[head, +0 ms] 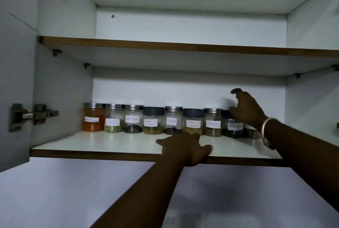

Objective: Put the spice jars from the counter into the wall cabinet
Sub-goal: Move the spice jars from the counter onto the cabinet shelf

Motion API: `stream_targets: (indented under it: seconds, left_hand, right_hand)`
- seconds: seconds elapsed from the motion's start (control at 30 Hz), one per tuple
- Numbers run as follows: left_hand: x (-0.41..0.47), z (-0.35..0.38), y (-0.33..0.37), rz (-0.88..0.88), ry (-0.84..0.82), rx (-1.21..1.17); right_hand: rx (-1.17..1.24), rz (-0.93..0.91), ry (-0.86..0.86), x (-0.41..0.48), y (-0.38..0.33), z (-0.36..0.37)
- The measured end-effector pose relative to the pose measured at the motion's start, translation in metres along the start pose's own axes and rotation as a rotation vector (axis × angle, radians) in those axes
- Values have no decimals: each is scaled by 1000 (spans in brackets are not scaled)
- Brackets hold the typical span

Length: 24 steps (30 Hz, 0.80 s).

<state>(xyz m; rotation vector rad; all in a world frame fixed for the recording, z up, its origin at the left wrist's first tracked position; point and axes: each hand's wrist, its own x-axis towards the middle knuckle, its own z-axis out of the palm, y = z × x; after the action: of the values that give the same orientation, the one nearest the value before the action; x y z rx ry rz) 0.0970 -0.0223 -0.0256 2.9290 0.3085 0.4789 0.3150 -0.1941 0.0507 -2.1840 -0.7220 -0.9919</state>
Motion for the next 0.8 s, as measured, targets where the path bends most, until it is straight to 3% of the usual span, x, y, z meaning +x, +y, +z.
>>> stream_targets:
  seconds: [0.07, 0.2, 0.27, 0.37, 0.8]
  left_hand:
    - [0, 0, -1, 2, 5, -5]
    - [7, 4, -2, 17, 21, 1]
    - [10, 6, -1, 16, 24, 15]
    - [11, 6, -3, 24, 29, 11]
    - [13, 4, -5, 56, 10, 6]
  right_hand:
    - [-48, 77, -59, 12, -1, -12]
    - [-90, 247, 52, 21, 38, -51]
    - [-87, 361, -23, 15, 63, -61]
    - [191, 518, -162, 1, 83, -51]
    - [323, 443, -130, -1, 101, -15]
